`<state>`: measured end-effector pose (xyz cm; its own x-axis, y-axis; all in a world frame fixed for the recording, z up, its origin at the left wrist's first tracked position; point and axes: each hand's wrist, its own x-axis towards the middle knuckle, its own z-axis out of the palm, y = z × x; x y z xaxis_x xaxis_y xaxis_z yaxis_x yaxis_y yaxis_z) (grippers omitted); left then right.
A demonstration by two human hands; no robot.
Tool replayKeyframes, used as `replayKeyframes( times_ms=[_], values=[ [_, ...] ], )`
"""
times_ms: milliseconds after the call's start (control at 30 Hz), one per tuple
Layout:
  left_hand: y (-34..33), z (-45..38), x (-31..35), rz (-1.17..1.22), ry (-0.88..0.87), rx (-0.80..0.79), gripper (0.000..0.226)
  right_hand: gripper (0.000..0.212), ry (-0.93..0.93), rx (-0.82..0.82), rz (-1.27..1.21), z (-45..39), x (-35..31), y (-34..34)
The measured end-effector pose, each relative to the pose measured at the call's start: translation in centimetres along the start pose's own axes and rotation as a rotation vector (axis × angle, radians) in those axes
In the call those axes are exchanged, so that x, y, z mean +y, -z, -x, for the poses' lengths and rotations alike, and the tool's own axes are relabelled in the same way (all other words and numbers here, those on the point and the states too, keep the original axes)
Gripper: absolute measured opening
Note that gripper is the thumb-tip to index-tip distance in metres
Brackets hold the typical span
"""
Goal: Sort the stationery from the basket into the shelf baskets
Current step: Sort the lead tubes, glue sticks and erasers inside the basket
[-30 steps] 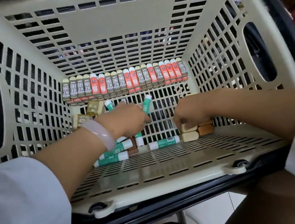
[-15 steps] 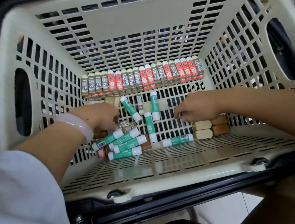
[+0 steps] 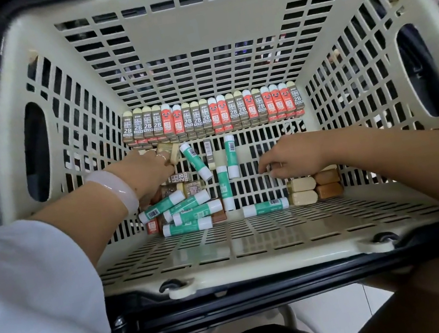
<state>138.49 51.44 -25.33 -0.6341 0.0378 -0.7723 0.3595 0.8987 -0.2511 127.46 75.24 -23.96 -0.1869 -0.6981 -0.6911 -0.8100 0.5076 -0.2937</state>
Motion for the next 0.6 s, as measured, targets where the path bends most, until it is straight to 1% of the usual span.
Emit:
replayKeyframes(
  times_ms=[100, 167, 200, 300, 400, 500, 533, 567, 600],
  values=[
    [0.0, 0.2, 0.3, -0.037, -0.012, 0.074, 0.046, 0.033, -0.001, 0.002, -0.008, 0.0, -0.1, 0.1],
    [0.2, 0.2, 0.3, -0.020, -0.017, 0.078, 0.036, 0.033, -0.002, 0.006, -0.013, 0.0, -0.1, 0.1],
    [0.2, 0.2, 0.3, -0.020, -0.021, 0.072, 0.035, 0.033, -0.003, 0.007, -0.014, -0.1, -0.1, 0.1],
    [0.2, 0.3, 0.3, -0.040, -0.034, 0.057, 0.035, 0.033, -0.007, 0.002, -0.013, 0.0, -0.2, 0.3],
    [0.4, 0.4, 0.2, 0.014, -0.031, 0.027, 0.036, 0.033, -0.012, -0.001, -0.030, 0.1, -0.3, 0.3],
    [1.0, 0.5, -0.2, 0.133, -0.007, -0.024, 0.057, 0.033, -0.016, 0.010, -0.042, 0.1, -0.4, 0.4],
    [1.1, 0.5, -0.3, 0.193, 0.009, -0.037, 0.060, 0.033, -0.016, 0.014, -0.041, 0.1, -0.5, 0.5],
    [1.3, 0.5, -0.4, 0.245, 0.016, -0.048, 0.055, 0.033, -0.017, 0.018, -0.043, 0.1, -0.5, 0.5],
    [1.4, 0.4, -0.5, 0.278, 0.013, -0.057, 0.043, 0.033, -0.018, 0.021, -0.049, 0.1, -0.5, 0.6]
  ],
)
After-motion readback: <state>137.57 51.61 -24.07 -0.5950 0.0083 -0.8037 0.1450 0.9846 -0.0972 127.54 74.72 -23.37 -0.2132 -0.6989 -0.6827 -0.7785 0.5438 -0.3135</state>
